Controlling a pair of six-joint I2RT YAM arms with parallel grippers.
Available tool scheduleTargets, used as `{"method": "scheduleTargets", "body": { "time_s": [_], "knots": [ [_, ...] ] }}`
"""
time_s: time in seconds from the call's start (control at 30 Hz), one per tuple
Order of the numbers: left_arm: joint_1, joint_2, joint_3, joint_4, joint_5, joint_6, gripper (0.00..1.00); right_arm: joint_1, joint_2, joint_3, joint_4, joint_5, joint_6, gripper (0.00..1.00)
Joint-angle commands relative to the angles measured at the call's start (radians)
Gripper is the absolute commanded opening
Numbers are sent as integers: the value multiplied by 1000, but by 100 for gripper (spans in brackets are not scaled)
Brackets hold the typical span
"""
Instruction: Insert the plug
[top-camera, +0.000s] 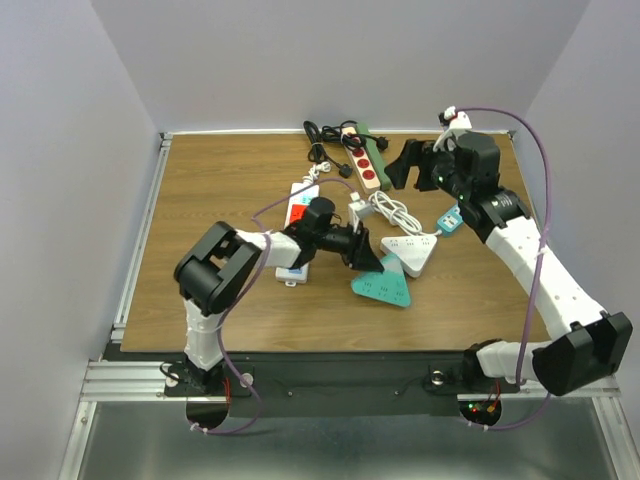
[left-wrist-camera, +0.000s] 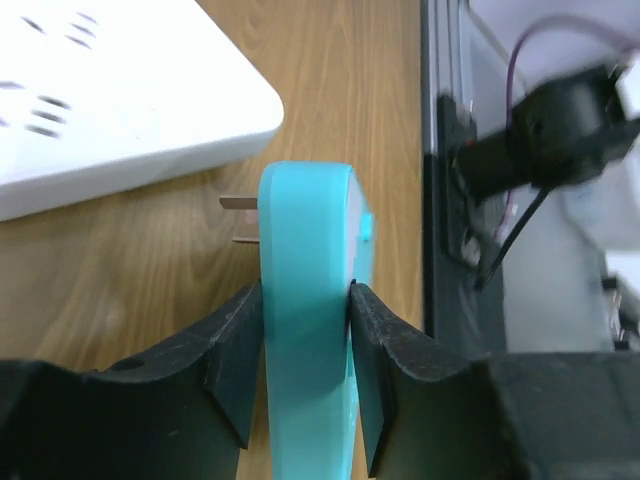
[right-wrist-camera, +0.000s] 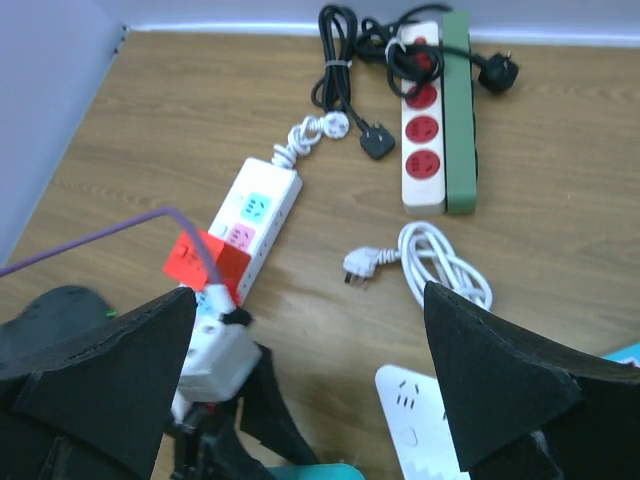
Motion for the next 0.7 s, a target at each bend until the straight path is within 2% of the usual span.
{"method": "scheduleTargets", "body": {
  "time_s": [0.0,0.17,0.27,0.37,0.5,0.67],
  "knots": [
    [76,-220,-13,215,-114,-172,0,-20,55,127,34,-31,-5,100],
    [152,-381,-24,231,-287,-264,0,-40,125,224,66,-120,36,100],
    [194,-433,-34,283,-332,-336,0,-49,159,253,111,-195,89,100],
    [215,-461,-30,268,-384,-365,0,-51,161,273,155,-224,138,100],
    [246,-501,-79,267,-480,-398,0,-53,118,238,261,-232,200,100],
    [261,-565,-111,287,-597,-410,0,-52,67,56,485,-339,377,100]
  ]
}}
